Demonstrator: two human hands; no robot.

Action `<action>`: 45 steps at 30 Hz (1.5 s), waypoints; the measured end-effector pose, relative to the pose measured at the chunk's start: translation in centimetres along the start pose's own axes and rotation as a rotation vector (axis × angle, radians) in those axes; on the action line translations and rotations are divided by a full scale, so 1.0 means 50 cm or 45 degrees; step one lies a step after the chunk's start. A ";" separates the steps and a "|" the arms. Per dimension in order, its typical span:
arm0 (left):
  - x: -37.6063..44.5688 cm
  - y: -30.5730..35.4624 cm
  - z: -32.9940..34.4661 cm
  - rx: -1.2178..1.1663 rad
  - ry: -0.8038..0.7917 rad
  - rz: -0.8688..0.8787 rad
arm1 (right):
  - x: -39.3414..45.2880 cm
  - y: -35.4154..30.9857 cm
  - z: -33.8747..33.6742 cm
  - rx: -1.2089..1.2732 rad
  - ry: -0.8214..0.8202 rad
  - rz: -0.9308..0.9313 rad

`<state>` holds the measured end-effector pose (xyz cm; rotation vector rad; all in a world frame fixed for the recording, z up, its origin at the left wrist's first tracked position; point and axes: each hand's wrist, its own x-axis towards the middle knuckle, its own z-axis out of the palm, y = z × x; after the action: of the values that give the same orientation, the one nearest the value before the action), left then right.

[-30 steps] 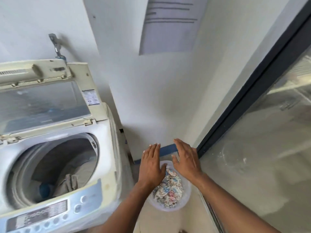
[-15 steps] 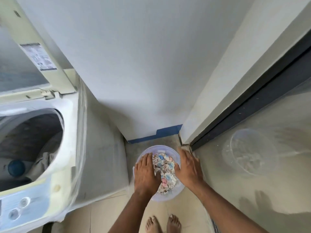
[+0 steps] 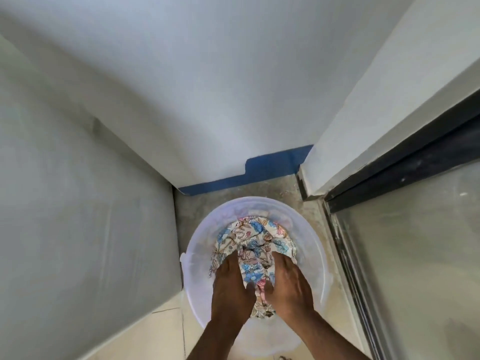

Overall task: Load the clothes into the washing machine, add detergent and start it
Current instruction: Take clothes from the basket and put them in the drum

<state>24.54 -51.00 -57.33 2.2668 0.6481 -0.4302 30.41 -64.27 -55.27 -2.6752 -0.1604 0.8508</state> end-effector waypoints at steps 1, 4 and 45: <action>0.012 -0.012 0.022 0.054 -0.054 -0.017 | 0.014 0.009 0.033 -0.016 -0.022 -0.008; 0.048 -0.038 0.079 0.291 -0.116 -0.069 | 0.053 0.028 0.117 -0.086 -0.055 -0.059; -0.685 0.731 -0.850 -0.770 0.656 0.495 | -0.706 -0.362 -0.884 0.672 0.585 -0.709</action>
<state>21.97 -53.44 8.25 1.8389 0.4758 0.4982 27.05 -66.57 3.97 -2.0871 -0.4651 0.0750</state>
